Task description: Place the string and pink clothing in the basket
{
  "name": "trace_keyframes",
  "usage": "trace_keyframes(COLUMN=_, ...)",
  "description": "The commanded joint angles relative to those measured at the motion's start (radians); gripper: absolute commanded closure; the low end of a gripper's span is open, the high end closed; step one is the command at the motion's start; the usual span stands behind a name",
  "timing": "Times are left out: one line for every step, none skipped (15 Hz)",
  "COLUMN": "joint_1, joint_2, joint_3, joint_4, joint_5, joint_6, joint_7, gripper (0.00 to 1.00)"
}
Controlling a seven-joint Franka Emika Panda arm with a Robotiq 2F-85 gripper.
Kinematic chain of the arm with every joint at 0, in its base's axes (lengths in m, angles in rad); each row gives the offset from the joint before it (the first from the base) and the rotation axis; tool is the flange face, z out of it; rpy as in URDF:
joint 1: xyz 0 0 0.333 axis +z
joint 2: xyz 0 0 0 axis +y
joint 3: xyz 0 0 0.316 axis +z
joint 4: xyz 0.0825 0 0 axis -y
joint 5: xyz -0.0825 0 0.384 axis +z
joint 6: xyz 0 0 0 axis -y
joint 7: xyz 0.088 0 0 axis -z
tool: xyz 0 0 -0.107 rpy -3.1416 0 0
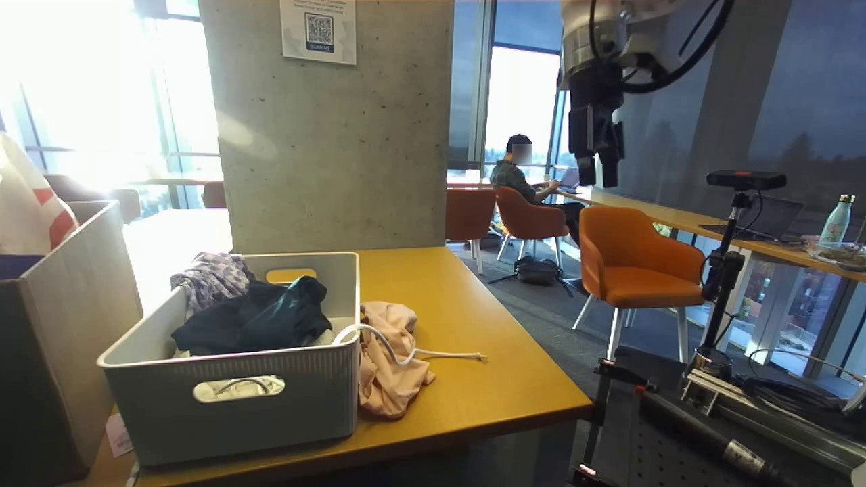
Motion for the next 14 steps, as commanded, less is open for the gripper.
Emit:
trace_keyframes(joint_1=-0.002, joint_2=0.238, joint_3=0.022, joint_4=0.184, joint_5=-0.103, joint_6=-0.078, joint_7=-0.034, gripper=0.0)
trace_keyframes(joint_1=0.007, joint_2=0.294, joint_3=0.037, joint_4=0.214, joint_5=-0.142, joint_6=-0.069, joint_7=-0.012, gripper=0.0)
trace_keyframes(joint_1=0.016, joint_2=0.34, joint_3=0.048, joint_4=0.237, joint_5=-0.18, joint_6=-0.071, joint_7=0.009, gripper=0.0)
trace_keyframes(joint_1=0.025, joint_2=0.379, joint_3=0.058, joint_4=0.258, joint_5=-0.213, joint_6=-0.084, joint_7=0.024, gripper=0.0)
trace_keyframes(joint_1=0.04, joint_2=0.419, joint_3=0.071, joint_4=0.266, joint_5=-0.241, joint_6=-0.089, joint_7=0.037, gripper=0.0)
trace_keyframes(joint_1=0.053, joint_2=0.454, joint_3=0.081, joint_4=0.279, joint_5=-0.271, joint_6=-0.103, joint_7=0.043, gripper=0.0)
trace_keyframes(joint_1=0.069, joint_2=0.484, joint_3=0.091, joint_4=0.277, joint_5=-0.297, joint_6=-0.112, joint_7=0.049, gripper=0.0)
trace_keyframes(joint_1=0.086, joint_2=0.51, joint_3=0.099, joint_4=0.279, joint_5=-0.327, joint_6=-0.124, joint_7=0.054, gripper=0.0)
trace_keyframes(joint_1=0.102, joint_2=0.54, joint_3=0.105, joint_4=0.287, joint_5=-0.361, joint_6=-0.139, joint_7=0.061, gripper=0.0)
trace_keyframes(joint_1=0.119, joint_2=0.566, joint_3=0.11, joint_4=0.296, joint_5=-0.395, joint_6=-0.161, joint_7=0.063, gripper=0.0)
trace_keyframes(joint_1=0.134, joint_2=0.596, joint_3=0.111, joint_4=0.313, joint_5=-0.435, joint_6=-0.18, joint_7=0.06, gripper=0.0)
trace_keyframes(joint_1=0.147, joint_2=0.617, joint_3=0.112, joint_4=0.326, joint_5=-0.477, joint_6=-0.201, joint_7=0.049, gripper=0.0)
trace_keyframes(joint_1=0.16, joint_2=0.633, joint_3=0.112, joint_4=0.335, joint_5=-0.522, joint_6=-0.22, joint_7=0.04, gripper=0.0)
trace_keyframes(joint_1=0.17, joint_2=0.647, joint_3=0.11, joint_4=0.345, joint_5=-0.565, joint_6=-0.233, joint_7=0.042, gripper=0.0)
